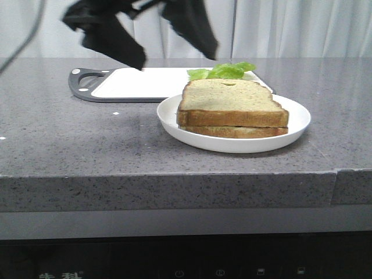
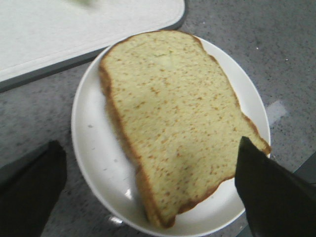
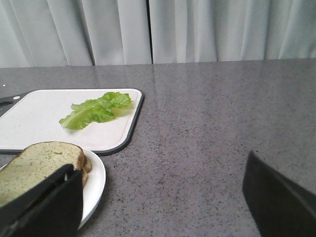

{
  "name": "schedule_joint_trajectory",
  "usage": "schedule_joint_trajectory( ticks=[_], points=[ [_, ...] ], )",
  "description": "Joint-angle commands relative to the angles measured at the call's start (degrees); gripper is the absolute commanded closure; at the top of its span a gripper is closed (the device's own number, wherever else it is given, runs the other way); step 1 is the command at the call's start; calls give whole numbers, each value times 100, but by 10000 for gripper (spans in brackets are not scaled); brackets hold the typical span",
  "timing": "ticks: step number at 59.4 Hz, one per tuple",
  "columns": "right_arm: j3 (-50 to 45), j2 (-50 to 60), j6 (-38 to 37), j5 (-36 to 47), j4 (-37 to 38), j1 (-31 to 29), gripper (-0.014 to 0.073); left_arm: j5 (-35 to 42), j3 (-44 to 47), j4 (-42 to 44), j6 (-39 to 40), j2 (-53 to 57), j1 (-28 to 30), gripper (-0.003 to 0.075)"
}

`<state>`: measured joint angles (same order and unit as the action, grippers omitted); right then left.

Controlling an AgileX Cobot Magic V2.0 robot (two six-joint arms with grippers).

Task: Left arm grabs bread, right arm adds lettuce
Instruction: 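Lower the left gripper onto the top bread slice and grasp it, then lift the top bread slice off the plate with the left gripper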

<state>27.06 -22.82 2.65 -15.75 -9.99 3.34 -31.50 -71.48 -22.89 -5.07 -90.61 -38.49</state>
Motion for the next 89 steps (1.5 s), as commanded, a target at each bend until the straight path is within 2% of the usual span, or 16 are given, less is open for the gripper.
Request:
schedule_joint_trajectory(
  ticks=[1, 27, 32, 40, 64, 89],
  points=[
    [196, -66, 26, 443, 45, -44, -68, 232, -458, -176, 49, -113, -142, 48],
    [185, -66, 26, 433, 45, -44, -68, 223, -727, -261, 49, -754, -152, 49],
    [185, -66, 26, 433, 45, -44, -68, 223, -727, -250, 49, -758, -152, 73],
    [185, -66, 26, 433, 45, -44, -68, 183, -727, -250, 49, -758, -152, 197],
    [185, -66, 26, 433, 45, -44, -68, -54, -727, -206, 49, -758, -12, 736],
    [185, -66, 26, 433, 45, -44, -68, -102, -727, -33, 49, -642, 370, 741]
  ],
)
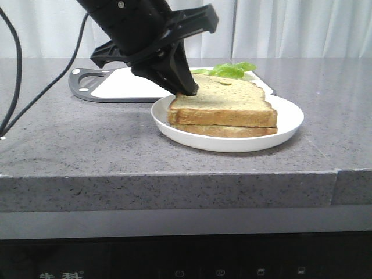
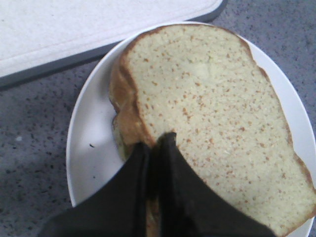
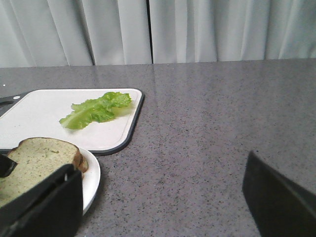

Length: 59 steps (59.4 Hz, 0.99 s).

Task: Left arm grabs bread, right arm adds lettuce
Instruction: 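Lift the top bread slice off the plate with the left gripper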

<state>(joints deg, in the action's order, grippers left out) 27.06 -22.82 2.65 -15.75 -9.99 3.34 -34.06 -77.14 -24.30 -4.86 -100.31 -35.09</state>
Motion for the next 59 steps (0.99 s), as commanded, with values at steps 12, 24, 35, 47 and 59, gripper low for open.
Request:
schedule_joint_trajectory(
  ticks=[12, 24, 35, 47, 59],
  points=[
    [185, -66, 26, 433, 45, -44, -68, 189, -161, 107, 27, 616, 31, 741],
    [185, -66, 26, 433, 45, -44, -68, 124, -161, 270, 27, 1147, 80, 741],
    [185, -113, 26, 214, -58, -14, -68, 58, -161, 622, 27, 1706, 447, 741],
    [482, -971, 231, 106, -58, 30, -68, 450, 238, 1394, 63, 2651, 619, 741],
    [1344, -2475, 616, 79, -58, 30, -68, 1558, 1269, 2050, 486, 3698, 619, 741]
  ],
)
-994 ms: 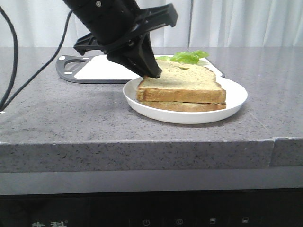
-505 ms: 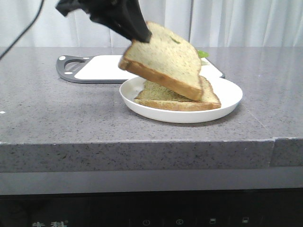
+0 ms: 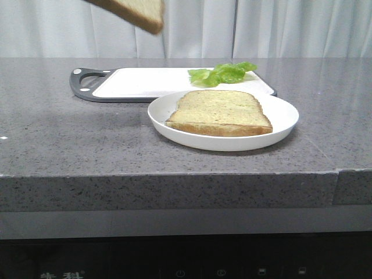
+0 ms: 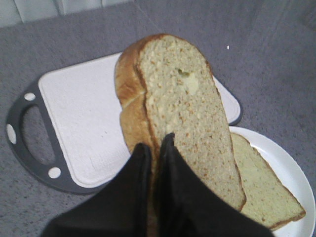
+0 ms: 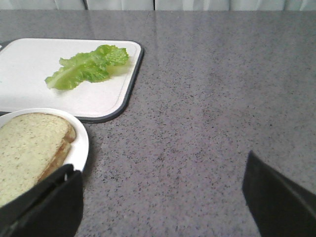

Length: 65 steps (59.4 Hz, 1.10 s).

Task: Left arm grabs bread, right arm adds lettuce
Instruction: 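Lift the top bread slice off the plate with the left gripper, then grasp the lettuce leaf on the cutting board with the right gripper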

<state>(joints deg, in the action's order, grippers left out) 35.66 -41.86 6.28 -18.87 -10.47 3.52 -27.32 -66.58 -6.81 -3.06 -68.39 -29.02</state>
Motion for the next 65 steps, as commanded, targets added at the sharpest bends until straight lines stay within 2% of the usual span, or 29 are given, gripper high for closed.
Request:
schedule_joint_trajectory(
  ticks=[1, 9, 13, 18, 25, 40, 52, 59, 65],
  points=[
    [585, -756, 296, 391, -10, 12, -68, 950, 292, 376, 412, 615, 12, 741],
    [1319, -1850, 531, 394, -10, 118, -68, 1149, 922, 1333, 1212, 1174, 30, 741],
    [1802, -2441, 626, 364, -10, 236, -68, 1161, 1205, 2204, 2007, 1430, 82, 741],
    [2378, -3065, 803, 285, -10, 413, -68, 1056, 1476, 3233, 3049, 1699, 172, 741],
    [3265, -3928, 1080, 100, -10, 671, -68, 692, 1660, 3944, 3740, 2030, 195, 741],
    [5431, -5746, 1371, -661, -10, 944, -68, 176, 1811, 3998, 3764, 2573, 195, 741],
    [7056, -7004, 1378, -1436, -10, 1004, -65, 169, 1811, 3998, 3764, 2628, 195, 741],
    [7659, -7478, 1378, -1773, -10, 1004, 0, 169, 1811, 3998, 3764, 2628, 195, 741],
    [7894, -7699, 1378, -1802, -10, 1004, 107, 169, 1811, 3998, 3764, 2628, 195, 741]
  ],
)
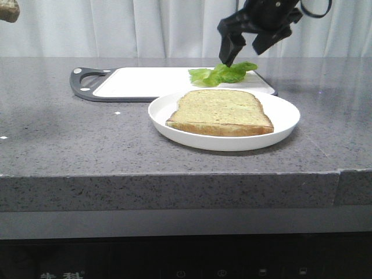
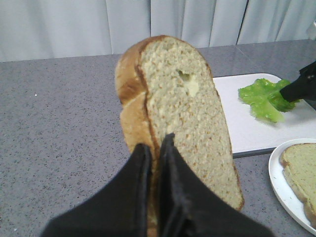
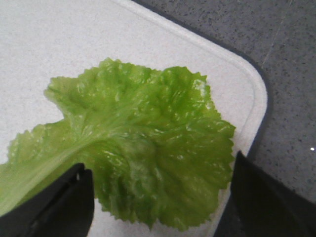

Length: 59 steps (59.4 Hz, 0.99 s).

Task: Left arm grabs bread, right arm adds lettuce
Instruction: 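Grasp the lettuce leaf on the cutting board with the right gripper, then carry the lettuce over the bread and release it with the right gripper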

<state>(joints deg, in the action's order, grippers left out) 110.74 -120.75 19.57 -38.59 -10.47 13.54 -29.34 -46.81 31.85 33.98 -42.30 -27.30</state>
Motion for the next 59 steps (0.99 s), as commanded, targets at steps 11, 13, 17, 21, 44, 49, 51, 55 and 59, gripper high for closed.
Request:
schedule_joint_trajectory(
  ticks=[11, 13, 17, 21, 44, 49, 51, 55, 59],
  points=[
    [428, 76, 49, 232, -10, 2, 242, 372, -167, 132, 60, 20, 23, 741],
    [428, 76, 49, 253, -10, 2, 258, 376, -167, 132, 60, 20, 23, 741],
    [428, 76, 49, 264, -10, 2, 290, 386, -167, 132, 60, 20, 23, 741],
    [428, 76, 49, 238, -10, 2, 367, 413, -167, 132, 60, 20, 23, 741],
    [428, 275, 49, 35, -24, 2, 631, 437, -167, 98, 60, 20, 23, 741],
    [428, 458, 49, 5, -76, 2, 631, 437, -167, 96, 60, 20, 23, 741],
    [421, 531, 49, -28, -134, 2, 631, 437, -167, 86, 60, 20, 23, 741],
    [373, 759, 49, -140, -268, 2, 631, 437, -167, 86, 60, 20, 23, 741],
    [118, 1099, 49, -200, -444, 23, 627, 437, -167, 63, 60, 20, 23, 741]
  ],
)
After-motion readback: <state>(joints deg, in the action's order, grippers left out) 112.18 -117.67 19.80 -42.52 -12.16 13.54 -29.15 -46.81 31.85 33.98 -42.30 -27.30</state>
